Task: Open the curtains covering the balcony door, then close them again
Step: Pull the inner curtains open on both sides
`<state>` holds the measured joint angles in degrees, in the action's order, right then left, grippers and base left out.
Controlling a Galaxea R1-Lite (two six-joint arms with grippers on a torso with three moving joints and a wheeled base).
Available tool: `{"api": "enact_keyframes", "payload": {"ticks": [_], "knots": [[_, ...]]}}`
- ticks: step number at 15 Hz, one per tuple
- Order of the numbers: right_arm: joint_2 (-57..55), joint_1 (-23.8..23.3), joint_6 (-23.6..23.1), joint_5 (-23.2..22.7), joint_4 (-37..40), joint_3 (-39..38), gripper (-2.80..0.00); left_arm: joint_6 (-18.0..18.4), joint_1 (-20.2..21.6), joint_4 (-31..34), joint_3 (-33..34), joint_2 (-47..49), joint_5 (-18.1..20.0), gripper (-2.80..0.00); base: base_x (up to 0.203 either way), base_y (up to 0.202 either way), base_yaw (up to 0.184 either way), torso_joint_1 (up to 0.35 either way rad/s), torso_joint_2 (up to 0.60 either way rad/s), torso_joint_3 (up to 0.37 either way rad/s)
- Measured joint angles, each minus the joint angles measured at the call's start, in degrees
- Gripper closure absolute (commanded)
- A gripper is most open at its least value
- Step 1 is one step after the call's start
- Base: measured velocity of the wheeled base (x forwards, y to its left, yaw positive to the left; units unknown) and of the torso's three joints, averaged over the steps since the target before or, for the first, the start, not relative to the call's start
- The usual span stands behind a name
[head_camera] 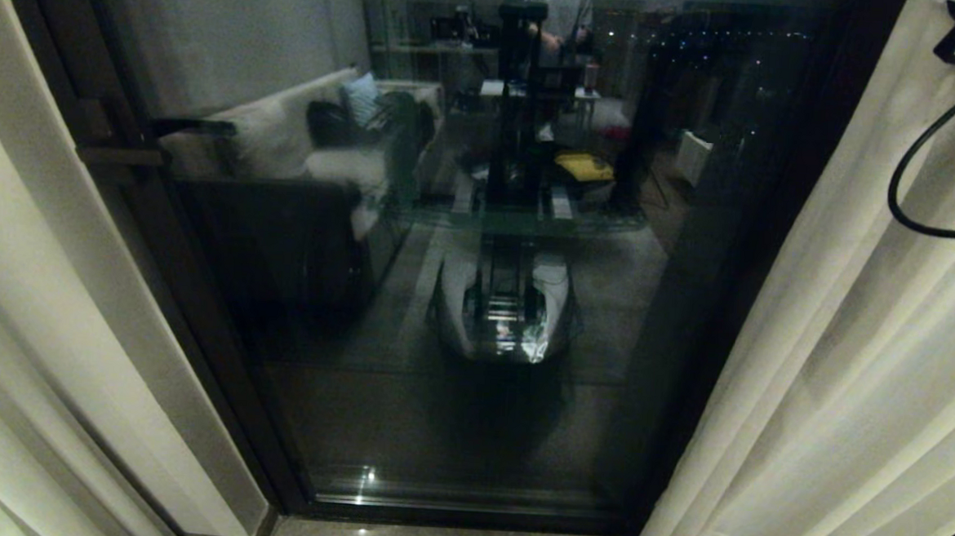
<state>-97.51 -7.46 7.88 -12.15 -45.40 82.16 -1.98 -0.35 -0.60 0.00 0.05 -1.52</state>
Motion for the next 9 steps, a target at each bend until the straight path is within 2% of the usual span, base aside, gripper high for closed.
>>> {"api": "enact_keyframes", "payload": {"ticks": [9], "knots": [[2.2, 0.0, 0.0, 0.2, 0.0, -0.5, 0.00, 0.0, 0.0, 0.0, 0.0, 0.0, 0.0, 0.00, 0.000, 0.000, 0.000, 0.000, 0.00, 0.000]]}}
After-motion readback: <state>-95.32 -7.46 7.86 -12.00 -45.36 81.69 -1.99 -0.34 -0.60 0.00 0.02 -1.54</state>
